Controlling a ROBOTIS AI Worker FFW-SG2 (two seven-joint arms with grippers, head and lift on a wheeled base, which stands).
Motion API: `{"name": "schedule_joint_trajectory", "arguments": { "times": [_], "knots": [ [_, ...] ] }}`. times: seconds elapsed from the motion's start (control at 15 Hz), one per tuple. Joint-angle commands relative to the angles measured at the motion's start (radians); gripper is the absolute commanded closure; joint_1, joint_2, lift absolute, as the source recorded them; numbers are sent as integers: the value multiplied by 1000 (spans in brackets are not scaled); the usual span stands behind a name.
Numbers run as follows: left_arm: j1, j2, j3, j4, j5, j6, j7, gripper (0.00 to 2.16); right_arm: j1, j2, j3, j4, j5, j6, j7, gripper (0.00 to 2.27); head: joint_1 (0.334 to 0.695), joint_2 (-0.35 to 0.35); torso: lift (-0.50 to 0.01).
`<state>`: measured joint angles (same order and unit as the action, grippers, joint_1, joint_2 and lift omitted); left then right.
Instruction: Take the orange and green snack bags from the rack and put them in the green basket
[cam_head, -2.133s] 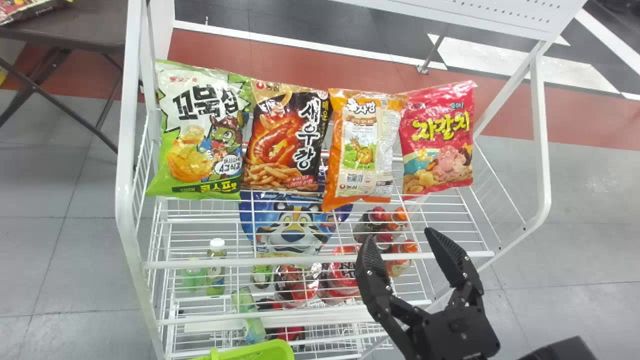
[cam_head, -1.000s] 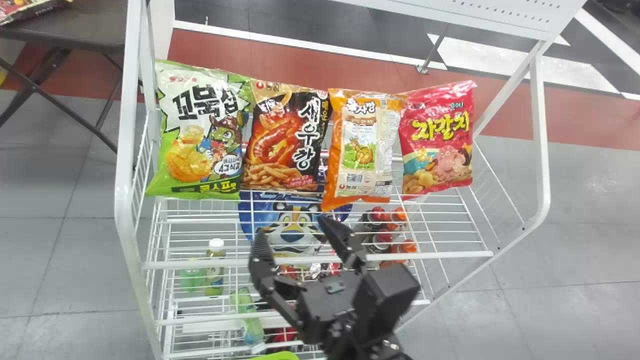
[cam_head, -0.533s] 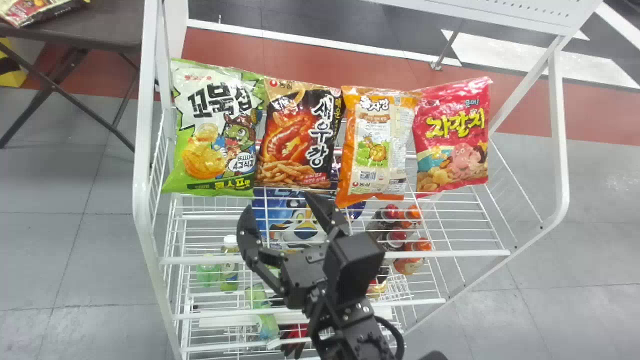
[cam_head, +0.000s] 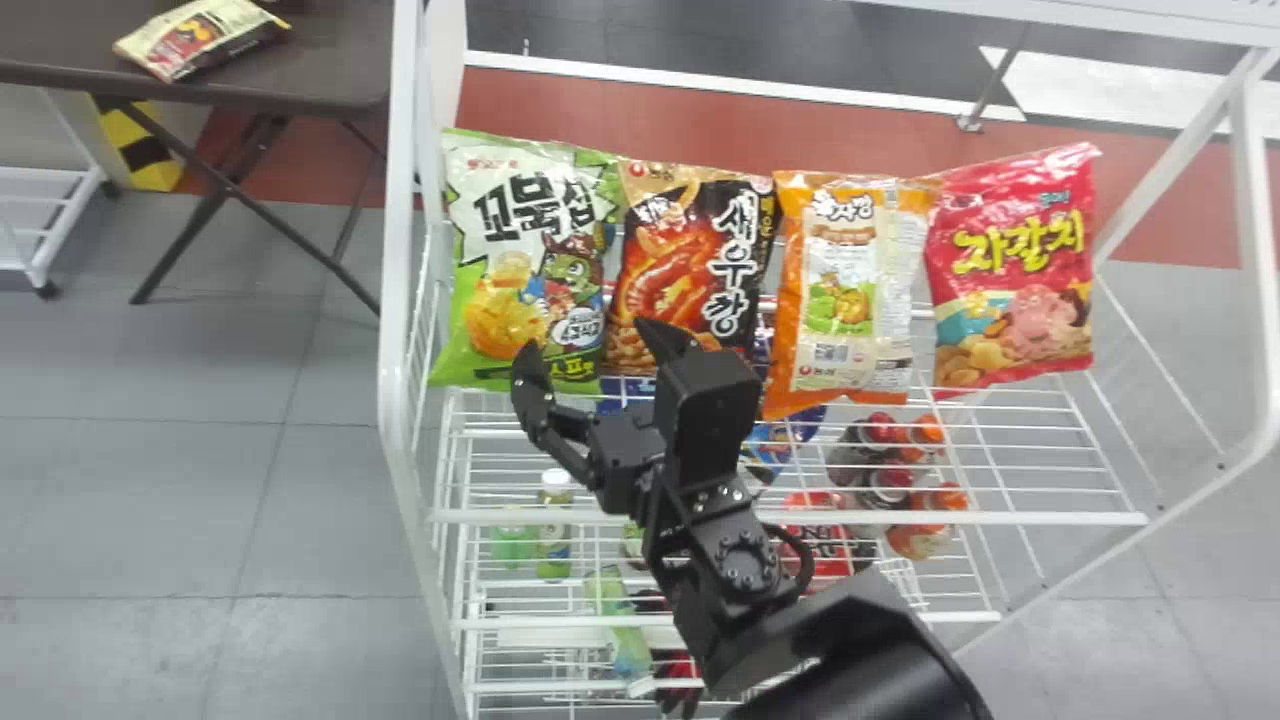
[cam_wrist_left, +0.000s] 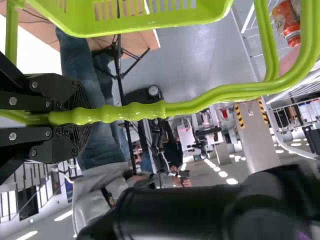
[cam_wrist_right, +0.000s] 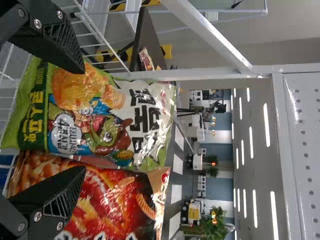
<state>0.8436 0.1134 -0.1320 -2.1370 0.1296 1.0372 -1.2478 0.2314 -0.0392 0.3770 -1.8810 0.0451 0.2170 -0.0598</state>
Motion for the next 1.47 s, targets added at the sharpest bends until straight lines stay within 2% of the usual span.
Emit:
{"name": "schedule_joint_trajectory", "arguments": {
  "times": [0.0,0.2,0.67,0.73,0.87,0.93,1.0,1.07,1.13,1.4],
  "knots": [
    [-1,0,5,0,1,-7,-2,2145,-76,22,10,62,2,22,0,144,695,-105,0],
    [-3,0,19,0,8,-13,-4,2148,-150,40,13,143,-1,28,0,144,695,-70,0],
    [-44,0,43,26,33,-1,-9,2148,-293,40,5,318,-68,3,18,208,695,-35,0],
    [-46,0,49,29,39,-4,-10,2145,-308,40,2,339,-80,-3,60,215,695,-34,0],
    [-54,0,58,40,50,-7,-10,2145,-346,40,0,385,-82,0,86,275,695,-19,0],
    [-58,0,61,45,51,-7,-10,2148,-363,40,0,415,-79,6,87,502,695,-10,0],
    [-64,0,61,49,53,-7,-10,2148,-371,40,-1,425,-77,9,100,954,695,-3,0],
    [-72,0,61,54,54,-4,-12,2148,-371,40,-1,422,-70,19,101,1838,695,-3,0],
    [-81,0,61,57,54,5,-12,2148,-366,40,-4,413,-68,19,100,2132,695,-3,0],
    [-92,0,60,55,54,17,-12,2148,-320,40,-10,332,-65,3,103,2189,695,-6,0]
  ]
}}
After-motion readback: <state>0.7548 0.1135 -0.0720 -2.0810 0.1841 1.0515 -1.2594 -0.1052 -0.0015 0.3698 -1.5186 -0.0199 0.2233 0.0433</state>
